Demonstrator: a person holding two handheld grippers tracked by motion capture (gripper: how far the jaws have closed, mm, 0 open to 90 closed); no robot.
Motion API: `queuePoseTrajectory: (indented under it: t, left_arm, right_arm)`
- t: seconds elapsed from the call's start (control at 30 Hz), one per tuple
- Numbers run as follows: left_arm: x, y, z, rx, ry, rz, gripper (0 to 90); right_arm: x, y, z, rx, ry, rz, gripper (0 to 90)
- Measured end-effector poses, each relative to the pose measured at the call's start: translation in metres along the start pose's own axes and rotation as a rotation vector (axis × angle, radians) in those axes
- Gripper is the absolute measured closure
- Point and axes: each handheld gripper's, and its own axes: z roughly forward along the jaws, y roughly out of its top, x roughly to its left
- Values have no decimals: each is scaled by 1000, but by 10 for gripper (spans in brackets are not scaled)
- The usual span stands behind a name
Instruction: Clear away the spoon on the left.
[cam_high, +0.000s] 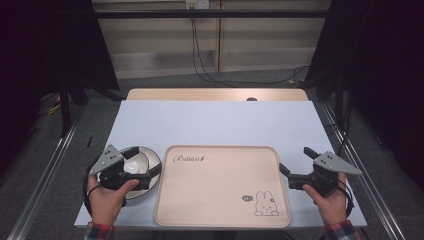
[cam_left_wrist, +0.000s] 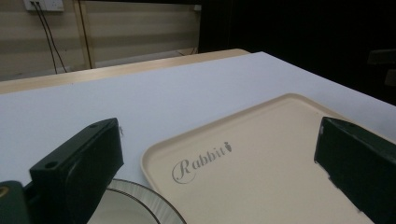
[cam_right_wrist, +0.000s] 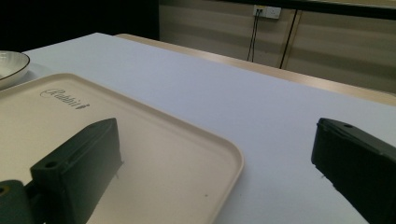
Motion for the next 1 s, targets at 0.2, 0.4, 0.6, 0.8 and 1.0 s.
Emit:
queuePoseTrajectory:
  t: [0.2,0.4,0.6,0.8,1.0]
  left_arm:
    - [1,-1,-5,8,29,12,8]
    - [4,-5,-11,10,44,6,9]
    - [7,-9,-18,21,64,-1,8]
    - [10,-14,-24,37,89,-14,8]
    - [14,-18,-30,35,98,-35,8]
  right_arm:
    - [0,0,1,2,4,1,10]
    - [0,0,1,1,10,3,10]
    - [1,1,2,-9,20,-3,10]
    - [2,1,2,-16,18,-7,12]
    - [4,1,3,-17,30,-14,12]
